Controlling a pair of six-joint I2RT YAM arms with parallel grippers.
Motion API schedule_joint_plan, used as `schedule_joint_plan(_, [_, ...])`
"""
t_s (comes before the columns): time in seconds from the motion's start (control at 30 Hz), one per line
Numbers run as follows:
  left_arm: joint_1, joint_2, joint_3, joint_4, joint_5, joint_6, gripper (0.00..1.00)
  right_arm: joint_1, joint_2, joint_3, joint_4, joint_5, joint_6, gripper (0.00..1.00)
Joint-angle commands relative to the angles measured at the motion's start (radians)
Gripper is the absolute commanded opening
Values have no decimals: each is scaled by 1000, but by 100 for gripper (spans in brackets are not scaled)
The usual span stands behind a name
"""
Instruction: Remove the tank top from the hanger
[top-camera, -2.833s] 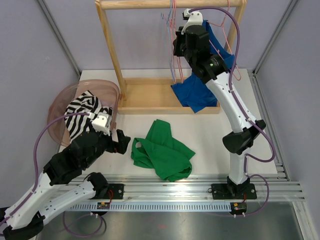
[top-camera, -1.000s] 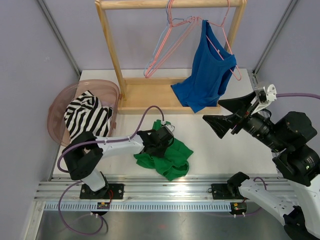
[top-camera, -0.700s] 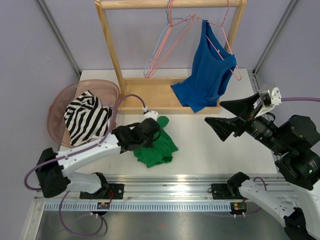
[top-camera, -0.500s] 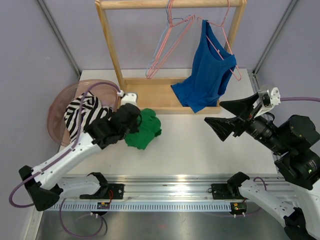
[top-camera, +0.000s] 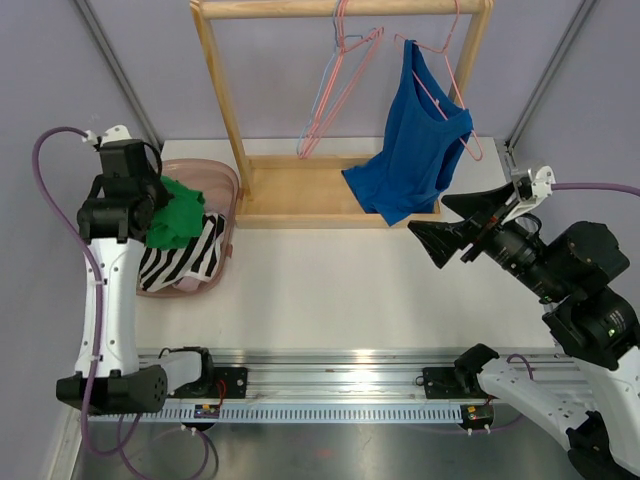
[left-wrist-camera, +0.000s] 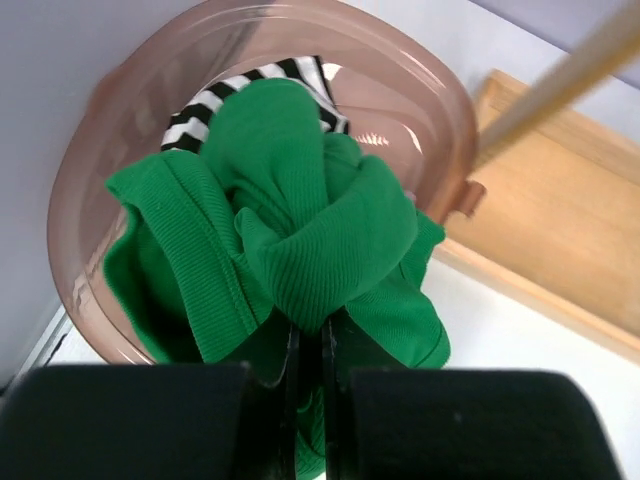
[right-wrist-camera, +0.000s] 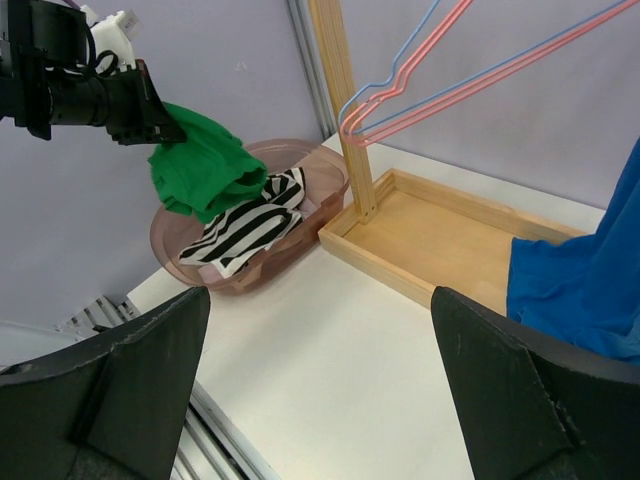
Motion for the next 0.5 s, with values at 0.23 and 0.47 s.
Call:
schedule_joint_plan(0.23, [305, 347, 249, 74, 357, -9, 0, 3, 57, 11, 8, 95, -26, 100])
schedule_joint_plan(0.47, [305, 359, 238, 80, 403, 2, 99, 1, 148, 24, -34, 393, 2, 100])
